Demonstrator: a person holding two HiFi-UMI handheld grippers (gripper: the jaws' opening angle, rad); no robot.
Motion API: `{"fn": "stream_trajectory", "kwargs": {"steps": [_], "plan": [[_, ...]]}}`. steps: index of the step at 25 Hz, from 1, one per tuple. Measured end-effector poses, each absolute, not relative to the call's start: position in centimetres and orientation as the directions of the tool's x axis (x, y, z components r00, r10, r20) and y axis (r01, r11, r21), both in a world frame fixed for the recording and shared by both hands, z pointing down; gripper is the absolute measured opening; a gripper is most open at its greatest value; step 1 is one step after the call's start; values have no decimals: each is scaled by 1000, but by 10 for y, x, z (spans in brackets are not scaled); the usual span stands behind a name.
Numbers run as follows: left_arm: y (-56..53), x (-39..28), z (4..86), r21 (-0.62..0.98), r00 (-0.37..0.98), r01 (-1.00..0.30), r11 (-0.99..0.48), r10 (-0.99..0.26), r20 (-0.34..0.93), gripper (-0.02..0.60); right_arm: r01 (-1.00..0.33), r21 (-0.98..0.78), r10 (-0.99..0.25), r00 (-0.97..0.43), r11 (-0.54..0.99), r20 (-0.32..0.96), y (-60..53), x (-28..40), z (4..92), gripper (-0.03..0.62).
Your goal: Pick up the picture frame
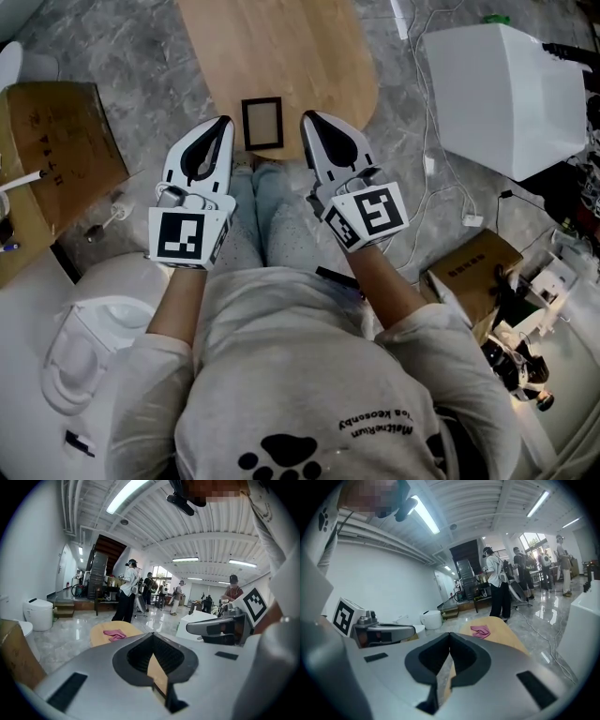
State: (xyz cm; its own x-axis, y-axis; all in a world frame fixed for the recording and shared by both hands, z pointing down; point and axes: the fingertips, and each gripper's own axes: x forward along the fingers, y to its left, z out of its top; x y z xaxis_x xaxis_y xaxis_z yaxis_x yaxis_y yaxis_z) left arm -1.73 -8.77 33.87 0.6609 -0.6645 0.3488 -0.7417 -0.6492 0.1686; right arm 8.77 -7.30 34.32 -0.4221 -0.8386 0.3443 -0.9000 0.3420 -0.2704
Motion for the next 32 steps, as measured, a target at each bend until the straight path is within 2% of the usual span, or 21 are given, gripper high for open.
{"fn": "stream_trajectory", "kwargs": {"steps": [32], "plan": [[-75, -12, 492, 225, 656, -734, -640, -585, 477, 9, -891, -317, -740, -448, 325, 501, -65, 82, 493, 9]]}}
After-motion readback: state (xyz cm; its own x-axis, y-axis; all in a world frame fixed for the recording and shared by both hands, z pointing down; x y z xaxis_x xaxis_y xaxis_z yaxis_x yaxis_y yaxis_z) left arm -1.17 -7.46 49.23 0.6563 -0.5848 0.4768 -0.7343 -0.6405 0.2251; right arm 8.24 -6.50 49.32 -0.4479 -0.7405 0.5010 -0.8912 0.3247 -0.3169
